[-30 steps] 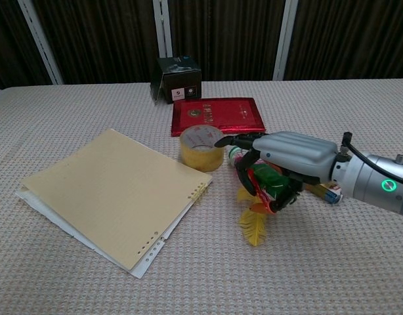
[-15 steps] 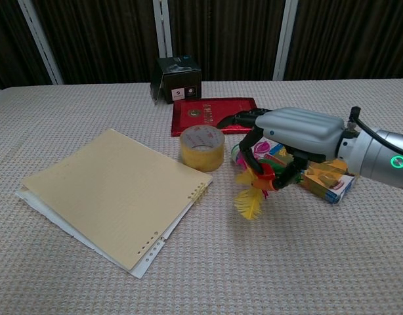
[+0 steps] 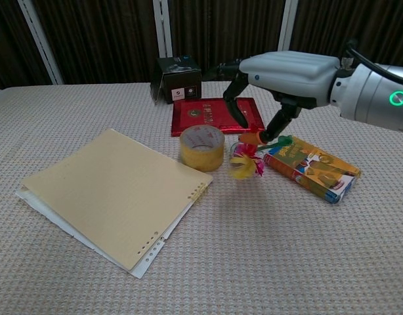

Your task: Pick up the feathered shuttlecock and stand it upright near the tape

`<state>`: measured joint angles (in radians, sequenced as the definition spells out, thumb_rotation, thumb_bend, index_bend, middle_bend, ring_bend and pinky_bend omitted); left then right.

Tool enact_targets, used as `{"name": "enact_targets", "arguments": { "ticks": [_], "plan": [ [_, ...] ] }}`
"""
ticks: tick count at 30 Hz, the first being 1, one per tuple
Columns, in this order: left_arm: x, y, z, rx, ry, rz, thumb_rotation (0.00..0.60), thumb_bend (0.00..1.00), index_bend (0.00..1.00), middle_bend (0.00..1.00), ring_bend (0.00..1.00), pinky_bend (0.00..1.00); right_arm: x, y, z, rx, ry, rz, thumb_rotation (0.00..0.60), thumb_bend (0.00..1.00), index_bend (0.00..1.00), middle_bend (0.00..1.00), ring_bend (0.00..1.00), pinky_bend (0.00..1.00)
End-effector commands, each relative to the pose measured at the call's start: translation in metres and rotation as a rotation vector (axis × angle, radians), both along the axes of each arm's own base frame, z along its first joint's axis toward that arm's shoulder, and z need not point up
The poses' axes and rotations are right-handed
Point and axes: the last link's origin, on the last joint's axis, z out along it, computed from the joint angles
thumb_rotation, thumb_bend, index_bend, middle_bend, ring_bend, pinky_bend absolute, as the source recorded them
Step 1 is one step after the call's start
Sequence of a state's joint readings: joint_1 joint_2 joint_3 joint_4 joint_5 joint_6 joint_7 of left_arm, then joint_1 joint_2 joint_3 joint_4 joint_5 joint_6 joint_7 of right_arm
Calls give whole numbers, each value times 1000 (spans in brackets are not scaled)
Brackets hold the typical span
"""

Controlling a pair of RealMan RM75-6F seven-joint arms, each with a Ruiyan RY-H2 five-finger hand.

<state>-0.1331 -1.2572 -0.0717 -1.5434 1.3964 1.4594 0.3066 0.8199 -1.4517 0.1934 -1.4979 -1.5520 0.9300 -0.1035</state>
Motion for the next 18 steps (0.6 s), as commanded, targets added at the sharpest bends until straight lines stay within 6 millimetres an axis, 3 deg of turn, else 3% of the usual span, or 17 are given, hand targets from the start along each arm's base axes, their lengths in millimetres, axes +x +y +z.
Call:
{"name": "enact_targets", "arguments": {
  "ticks": [1,10,18],
  "plan": [
    [1,0,-1,-5,-1,-2,581,0,0,0,0,0,3,-11,-6,11,5,-34,600,284,623,58,0,0],
    [1,2,-2,3,1,-1,582,0,0,0,0,0,3,-42,-31,24,20,-92,600,284,615,57,0,0],
    [-4,7,-1,10,6,24,580,0,0,0,0,0,15,-72,-33,-23,48,-88,600,283,581,54,0,0]
  ]
}}
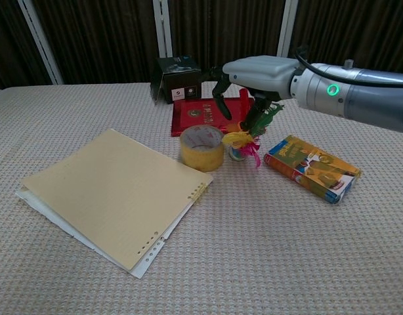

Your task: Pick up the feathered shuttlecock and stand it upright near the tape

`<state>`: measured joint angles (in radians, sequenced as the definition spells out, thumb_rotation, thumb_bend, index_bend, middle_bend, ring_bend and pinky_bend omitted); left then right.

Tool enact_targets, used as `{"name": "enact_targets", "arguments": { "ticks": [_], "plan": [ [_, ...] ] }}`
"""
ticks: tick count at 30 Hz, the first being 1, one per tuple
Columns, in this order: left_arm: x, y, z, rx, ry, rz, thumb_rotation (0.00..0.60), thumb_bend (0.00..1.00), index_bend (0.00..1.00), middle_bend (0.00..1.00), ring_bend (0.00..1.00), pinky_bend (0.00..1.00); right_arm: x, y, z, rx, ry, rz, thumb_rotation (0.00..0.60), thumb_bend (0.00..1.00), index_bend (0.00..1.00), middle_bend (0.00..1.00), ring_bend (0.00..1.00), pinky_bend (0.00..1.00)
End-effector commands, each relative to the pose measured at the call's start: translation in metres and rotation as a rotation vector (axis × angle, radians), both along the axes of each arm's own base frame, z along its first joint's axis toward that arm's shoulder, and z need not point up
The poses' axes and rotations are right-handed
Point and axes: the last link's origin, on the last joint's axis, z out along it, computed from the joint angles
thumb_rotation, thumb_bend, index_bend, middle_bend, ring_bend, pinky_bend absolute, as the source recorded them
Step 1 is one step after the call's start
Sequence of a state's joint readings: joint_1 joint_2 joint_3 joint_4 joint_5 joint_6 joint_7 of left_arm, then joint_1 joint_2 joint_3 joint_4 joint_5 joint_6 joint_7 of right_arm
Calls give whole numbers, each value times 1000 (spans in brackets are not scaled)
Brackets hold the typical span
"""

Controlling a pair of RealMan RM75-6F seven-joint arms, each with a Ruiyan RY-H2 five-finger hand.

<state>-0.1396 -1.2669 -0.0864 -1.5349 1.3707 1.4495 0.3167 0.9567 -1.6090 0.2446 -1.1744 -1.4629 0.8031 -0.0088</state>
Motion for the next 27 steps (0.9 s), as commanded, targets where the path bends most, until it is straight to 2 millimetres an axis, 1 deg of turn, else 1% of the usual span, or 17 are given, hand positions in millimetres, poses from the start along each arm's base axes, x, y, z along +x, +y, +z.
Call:
{"name": "enact_targets", "arguments": {
  "ticks": [1,2,5,10,12,15,18,22,25,27],
  "plan": [
    [-2,2,0,-2,3,11,580,0,0,0,0,0,7,-13,-2,-8,9,-2,600,283,567,52,0,0],
    [-3,3,0,-2,2,14,580,0,0,0,0,0,8,-15,-2,-11,12,-5,600,283,554,50,0,0],
    [-4,5,0,4,1,20,582,0,0,0,0,0,9,-24,0,-20,17,-14,600,284,470,40,0,0],
    [-4,6,1,7,-4,22,582,0,0,0,0,0,14,-34,9,-46,16,-8,600,284,261,3,0,0],
    [-4,7,1,6,-6,21,581,0,0,0,0,0,16,-36,13,-52,21,-4,600,284,163,0,0,0],
    [-4,6,2,9,-11,18,582,0,0,0,0,0,17,-38,18,-58,36,-2,600,284,50,0,0,0],
    [-3,5,4,12,-18,11,583,0,0,0,0,0,20,-40,26,-71,42,1,600,282,16,0,0,0],
    [-3,4,5,9,-25,8,582,0,0,0,0,0,22,-38,39,-98,48,12,600,278,0,0,0,0],
    [-3,4,4,0,-31,7,581,0,0,0,0,0,20,-31,57,-134,52,27,600,256,0,0,0,0],
    [-3,4,4,-9,-37,8,580,0,0,0,0,0,16,-24,75,-171,39,28,600,234,0,0,0,0]
  ]
}}
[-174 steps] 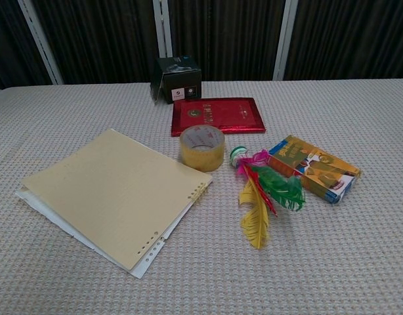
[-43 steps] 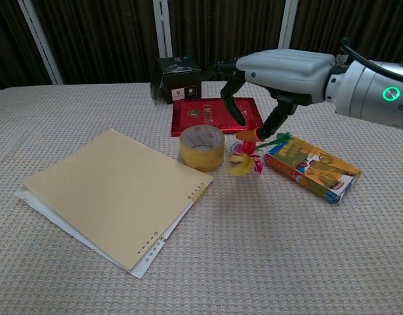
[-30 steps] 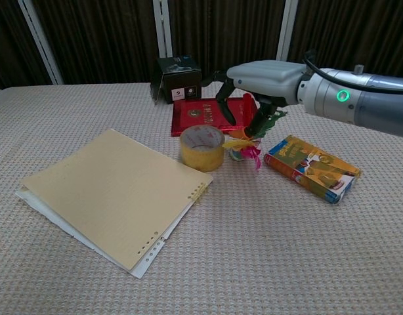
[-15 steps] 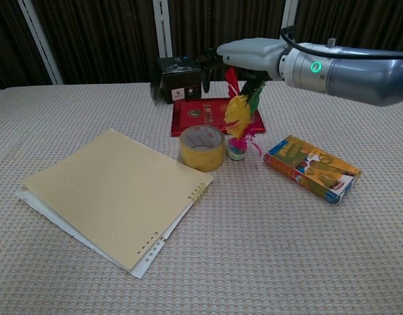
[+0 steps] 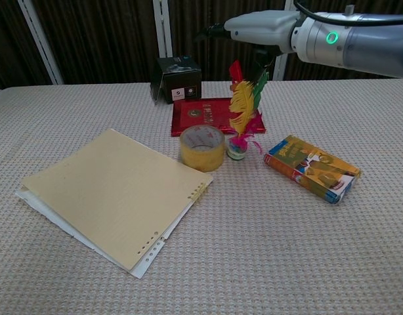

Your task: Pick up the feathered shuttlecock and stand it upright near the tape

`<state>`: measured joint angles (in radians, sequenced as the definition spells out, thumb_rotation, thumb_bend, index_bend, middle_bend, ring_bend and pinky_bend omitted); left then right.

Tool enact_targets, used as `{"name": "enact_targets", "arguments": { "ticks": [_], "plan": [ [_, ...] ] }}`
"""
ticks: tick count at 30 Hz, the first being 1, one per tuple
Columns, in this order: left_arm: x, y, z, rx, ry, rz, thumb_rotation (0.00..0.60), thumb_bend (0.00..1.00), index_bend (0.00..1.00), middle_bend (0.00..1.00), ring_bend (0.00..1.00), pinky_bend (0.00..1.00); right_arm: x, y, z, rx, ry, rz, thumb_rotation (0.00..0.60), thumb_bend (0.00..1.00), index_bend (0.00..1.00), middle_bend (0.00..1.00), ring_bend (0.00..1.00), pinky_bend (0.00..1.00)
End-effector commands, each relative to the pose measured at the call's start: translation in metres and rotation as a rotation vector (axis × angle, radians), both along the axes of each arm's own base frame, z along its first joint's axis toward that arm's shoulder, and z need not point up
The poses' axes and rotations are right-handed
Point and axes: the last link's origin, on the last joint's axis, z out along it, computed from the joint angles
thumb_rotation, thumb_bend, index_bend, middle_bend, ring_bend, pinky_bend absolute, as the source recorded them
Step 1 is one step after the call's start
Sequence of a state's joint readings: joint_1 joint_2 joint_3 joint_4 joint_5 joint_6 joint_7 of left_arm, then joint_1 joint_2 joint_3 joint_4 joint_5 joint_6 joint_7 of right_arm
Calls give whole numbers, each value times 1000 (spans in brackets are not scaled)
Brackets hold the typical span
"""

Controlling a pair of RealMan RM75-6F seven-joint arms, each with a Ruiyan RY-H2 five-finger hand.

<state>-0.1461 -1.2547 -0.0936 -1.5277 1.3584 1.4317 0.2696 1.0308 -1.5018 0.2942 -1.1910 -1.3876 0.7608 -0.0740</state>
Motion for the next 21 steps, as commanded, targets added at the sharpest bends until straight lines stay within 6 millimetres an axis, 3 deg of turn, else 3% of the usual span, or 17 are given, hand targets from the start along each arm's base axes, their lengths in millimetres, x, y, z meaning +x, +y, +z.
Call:
{"name": "enact_targets", "arguments": {
  "ticks": [1,8,10,13,17,21],
  "plan": [
    [0,0,0,-12,-8,0,582,0,0,0,0,0,-9,16,40,-81,-27,1,600,224,0,0,0,0],
    [4,-5,9,6,-40,-32,583,0,0,0,0,0,-54,76,121,-233,-48,-103,600,136,0,0,0,0],
    [5,-7,10,9,-48,-43,585,0,0,0,0,0,-68,92,136,-257,-52,-150,600,135,0,0,0,0],
    [8,-10,12,9,-54,-64,587,0,0,0,0,0,-108,131,163,-328,-46,-273,600,133,0,0,0,0],
    [14,-12,12,14,-73,-106,582,0,0,0,0,0,-159,173,179,-413,6,-449,600,132,0,0,0,0],
    [18,-16,12,19,-88,-161,583,0,0,0,0,0,-199,213,176,-443,46,-629,600,131,0,0,0,0]
  ]
}}
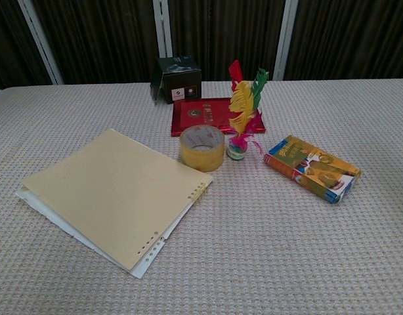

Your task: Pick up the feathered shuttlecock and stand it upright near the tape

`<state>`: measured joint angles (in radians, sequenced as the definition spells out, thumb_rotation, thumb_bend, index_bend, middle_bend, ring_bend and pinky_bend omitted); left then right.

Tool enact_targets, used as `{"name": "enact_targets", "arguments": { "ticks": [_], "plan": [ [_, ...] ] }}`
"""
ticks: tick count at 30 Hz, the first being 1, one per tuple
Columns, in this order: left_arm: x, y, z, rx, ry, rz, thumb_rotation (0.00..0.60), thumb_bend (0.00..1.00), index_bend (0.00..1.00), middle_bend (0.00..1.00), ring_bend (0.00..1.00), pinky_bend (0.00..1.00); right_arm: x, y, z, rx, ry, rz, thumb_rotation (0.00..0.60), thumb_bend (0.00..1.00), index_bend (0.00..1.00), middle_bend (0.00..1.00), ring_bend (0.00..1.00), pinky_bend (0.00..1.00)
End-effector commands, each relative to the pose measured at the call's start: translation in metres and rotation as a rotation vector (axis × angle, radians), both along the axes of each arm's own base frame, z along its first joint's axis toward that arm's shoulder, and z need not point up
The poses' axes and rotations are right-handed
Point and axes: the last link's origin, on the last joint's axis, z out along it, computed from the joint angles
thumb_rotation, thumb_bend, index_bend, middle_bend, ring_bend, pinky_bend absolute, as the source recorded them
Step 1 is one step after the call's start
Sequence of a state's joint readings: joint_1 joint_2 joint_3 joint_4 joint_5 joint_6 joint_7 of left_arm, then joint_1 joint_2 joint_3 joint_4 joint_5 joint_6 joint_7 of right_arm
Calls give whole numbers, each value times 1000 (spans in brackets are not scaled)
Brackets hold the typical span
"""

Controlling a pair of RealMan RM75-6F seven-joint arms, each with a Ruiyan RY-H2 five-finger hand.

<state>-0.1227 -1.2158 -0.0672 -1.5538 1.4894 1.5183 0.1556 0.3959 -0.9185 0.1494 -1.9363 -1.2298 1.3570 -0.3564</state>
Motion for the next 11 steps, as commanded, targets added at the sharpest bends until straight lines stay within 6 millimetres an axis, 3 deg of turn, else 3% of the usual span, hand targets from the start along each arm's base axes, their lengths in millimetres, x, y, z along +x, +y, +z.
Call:
{"name": "enact_targets", "arguments": {
  "ticks": [1,7,11],
  "plan": [
    [2,-4,1,7,-8,-42,583,0,0,0,0,0,-49,55,1,-37,25,-236,600,131,0,0,0,0],
    [2,-9,0,10,1,-57,579,0,0,0,0,0,-81,102,-22,-99,5,-293,600,132,0,0,0,0],
    [0,-10,-2,0,16,-52,583,0,0,0,0,0,-85,113,-32,-92,16,-270,600,132,0,0,0,0]
  ]
}}
